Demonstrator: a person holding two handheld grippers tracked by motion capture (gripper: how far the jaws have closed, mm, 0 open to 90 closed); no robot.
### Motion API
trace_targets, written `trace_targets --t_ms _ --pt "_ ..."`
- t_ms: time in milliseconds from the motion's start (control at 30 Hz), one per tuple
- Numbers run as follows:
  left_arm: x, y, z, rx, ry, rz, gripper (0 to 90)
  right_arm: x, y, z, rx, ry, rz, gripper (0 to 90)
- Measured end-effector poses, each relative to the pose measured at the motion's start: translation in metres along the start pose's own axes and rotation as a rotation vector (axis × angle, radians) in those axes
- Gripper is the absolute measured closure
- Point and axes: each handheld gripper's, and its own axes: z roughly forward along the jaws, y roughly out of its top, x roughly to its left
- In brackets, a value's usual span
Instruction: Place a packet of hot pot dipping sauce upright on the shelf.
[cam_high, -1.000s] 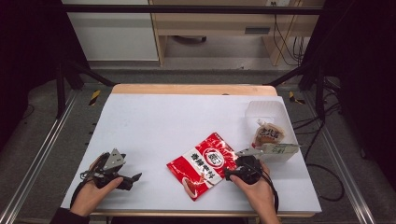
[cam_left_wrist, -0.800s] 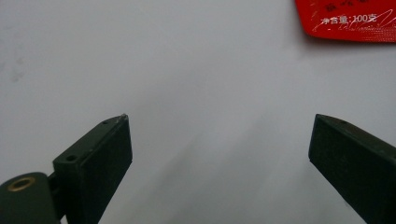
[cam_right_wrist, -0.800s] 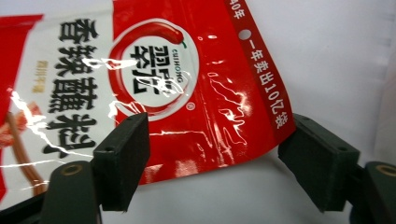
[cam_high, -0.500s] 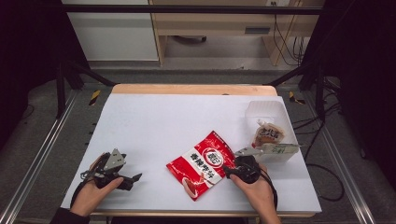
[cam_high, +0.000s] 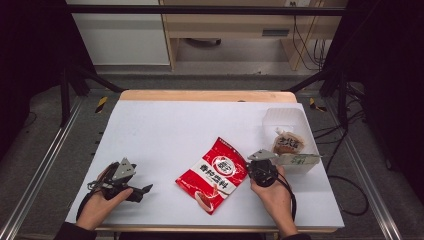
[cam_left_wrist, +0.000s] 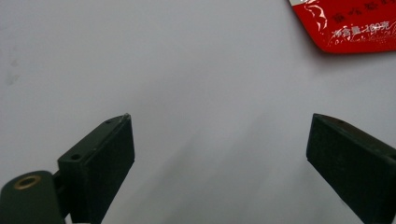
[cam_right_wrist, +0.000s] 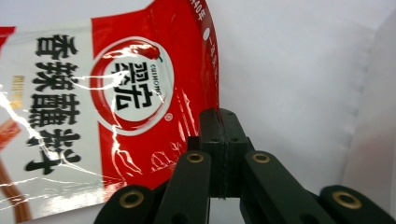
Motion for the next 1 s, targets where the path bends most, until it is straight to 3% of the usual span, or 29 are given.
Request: trace_targets --t_ms 233,467,1000 --pt "0.006 0.013 0.002 0.009 -0.011 0.025 8.5 0.013 0.027 -0.002 -0.053 0.074 -0.093 90.0" --pt "0.008 0.019 0.004 0.014 -0.017 0.032 9.0 0.033 0.048 0.003 -0.06 0.115 -0.179 90.0" --pt "0.007 0.041 0.006 0.0 -0.017 0.069 11.6 0.047 0.065 -0.006 -0.095 0.178 -0.236 90.0"
